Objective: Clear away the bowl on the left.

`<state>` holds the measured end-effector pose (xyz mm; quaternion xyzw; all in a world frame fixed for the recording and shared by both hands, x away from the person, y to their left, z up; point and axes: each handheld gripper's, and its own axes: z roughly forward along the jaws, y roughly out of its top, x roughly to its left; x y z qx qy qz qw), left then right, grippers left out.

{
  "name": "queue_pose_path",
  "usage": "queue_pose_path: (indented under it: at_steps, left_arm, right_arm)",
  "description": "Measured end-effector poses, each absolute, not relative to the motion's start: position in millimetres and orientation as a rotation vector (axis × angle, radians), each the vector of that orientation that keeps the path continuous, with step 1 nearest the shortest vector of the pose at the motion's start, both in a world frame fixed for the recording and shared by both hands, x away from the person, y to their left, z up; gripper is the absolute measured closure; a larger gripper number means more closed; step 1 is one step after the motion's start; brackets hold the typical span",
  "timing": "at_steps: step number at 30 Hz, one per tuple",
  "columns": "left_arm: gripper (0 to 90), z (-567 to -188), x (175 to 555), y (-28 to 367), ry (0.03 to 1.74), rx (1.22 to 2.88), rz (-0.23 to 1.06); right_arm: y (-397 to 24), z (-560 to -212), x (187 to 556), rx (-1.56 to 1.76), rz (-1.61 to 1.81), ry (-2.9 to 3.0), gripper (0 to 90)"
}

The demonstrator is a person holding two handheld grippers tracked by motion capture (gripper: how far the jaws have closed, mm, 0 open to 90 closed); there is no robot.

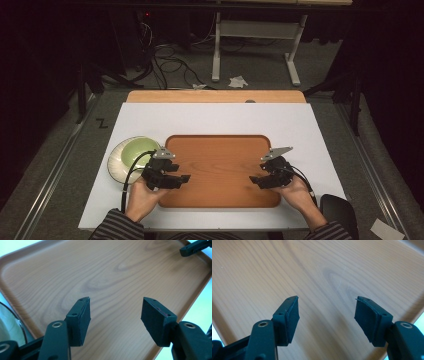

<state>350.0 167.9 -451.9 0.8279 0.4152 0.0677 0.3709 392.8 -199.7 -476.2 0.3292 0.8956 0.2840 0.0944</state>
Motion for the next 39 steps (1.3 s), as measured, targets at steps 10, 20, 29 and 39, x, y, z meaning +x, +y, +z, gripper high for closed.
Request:
queue_pose_path:
  at_steps: [10,20,29,39]
  left_arm:
    - [43.8,-448,349,172,1.072,2.100,0.212]
    - [44.9,-446,349,170,1.114,2.101,0.237]
    - [42.8,-440,349,177,1.125,2.062,0.263]
    - [41.4,-436,349,180,1.104,2.105,0.321]
  right_arm:
    - [-200,-475,393,0.983,0.838,2.641,37.7]
    - [-201,-475,393,0.992,0.844,2.632,36.3]
    - [-204,-474,394,0.996,0.853,2.632,36.1]
    - [-204,-475,394,1.000,0.846,2.633,35.3]
